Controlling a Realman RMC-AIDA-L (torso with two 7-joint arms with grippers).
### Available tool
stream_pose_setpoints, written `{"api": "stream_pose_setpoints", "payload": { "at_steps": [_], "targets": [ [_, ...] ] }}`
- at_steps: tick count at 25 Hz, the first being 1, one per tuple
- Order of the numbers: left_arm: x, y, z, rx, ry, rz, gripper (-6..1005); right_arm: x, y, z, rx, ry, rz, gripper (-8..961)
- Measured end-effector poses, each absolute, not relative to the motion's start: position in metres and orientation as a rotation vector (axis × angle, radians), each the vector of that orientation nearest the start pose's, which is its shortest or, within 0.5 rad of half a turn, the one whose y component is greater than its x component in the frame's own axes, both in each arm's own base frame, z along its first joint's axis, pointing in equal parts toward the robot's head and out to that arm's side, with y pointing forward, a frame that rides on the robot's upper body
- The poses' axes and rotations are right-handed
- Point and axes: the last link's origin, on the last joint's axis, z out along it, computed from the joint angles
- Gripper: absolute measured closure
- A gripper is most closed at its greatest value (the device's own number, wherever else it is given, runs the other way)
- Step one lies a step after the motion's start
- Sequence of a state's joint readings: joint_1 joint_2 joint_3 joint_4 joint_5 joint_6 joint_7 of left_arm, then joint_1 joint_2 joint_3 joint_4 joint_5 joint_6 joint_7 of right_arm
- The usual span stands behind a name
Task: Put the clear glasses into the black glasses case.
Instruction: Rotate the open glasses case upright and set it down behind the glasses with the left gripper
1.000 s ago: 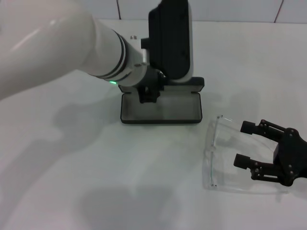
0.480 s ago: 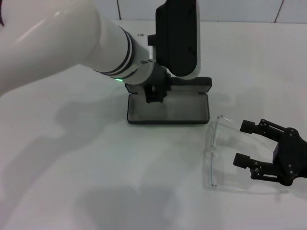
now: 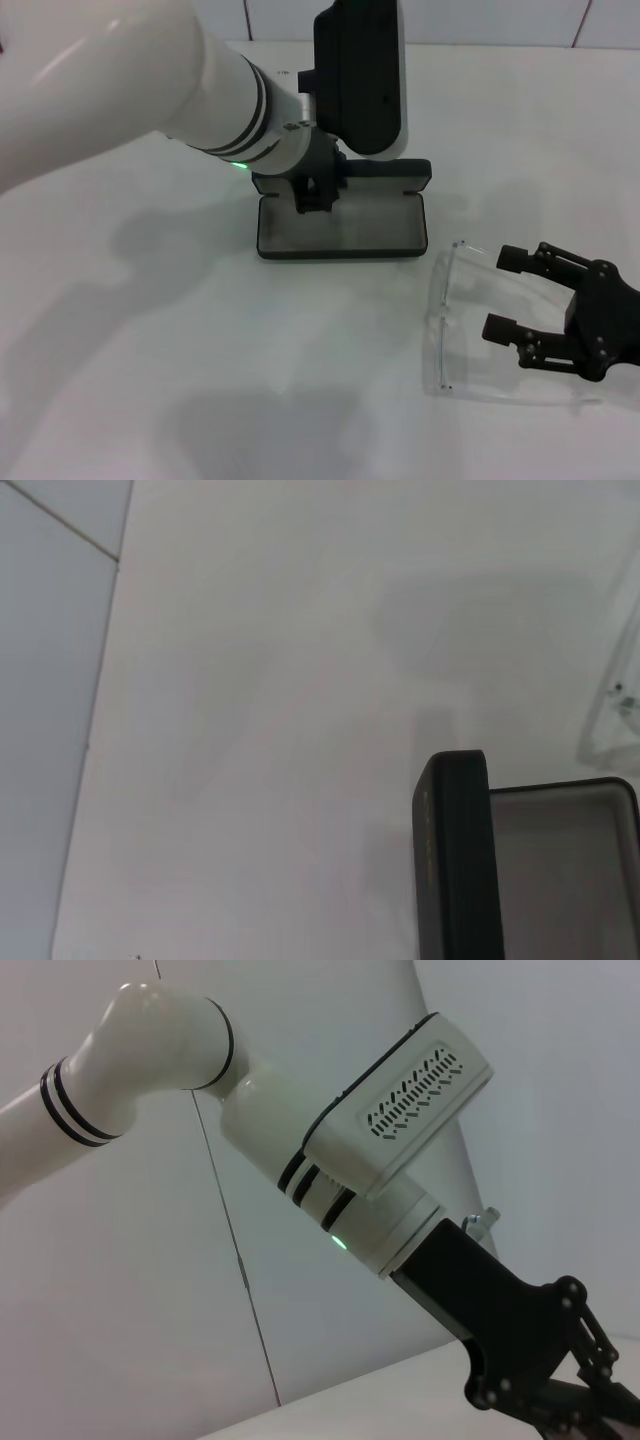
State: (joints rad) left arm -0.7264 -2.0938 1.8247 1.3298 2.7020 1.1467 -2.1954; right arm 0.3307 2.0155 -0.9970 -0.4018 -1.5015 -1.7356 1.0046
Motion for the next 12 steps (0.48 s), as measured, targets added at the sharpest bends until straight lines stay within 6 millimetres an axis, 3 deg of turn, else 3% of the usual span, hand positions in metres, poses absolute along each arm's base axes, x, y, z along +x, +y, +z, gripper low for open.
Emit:
{"api": "stream_pose_setpoints", "payload": {
  "at_steps": [12],
  "targets": [
    [-0.1011, 0.3715, -0.0706, -2.597, 0.347, 0.563, 752, 0.2827, 0.2540, -0.0093, -2.635, 0.457, 1.133, 94]
  ]
}}
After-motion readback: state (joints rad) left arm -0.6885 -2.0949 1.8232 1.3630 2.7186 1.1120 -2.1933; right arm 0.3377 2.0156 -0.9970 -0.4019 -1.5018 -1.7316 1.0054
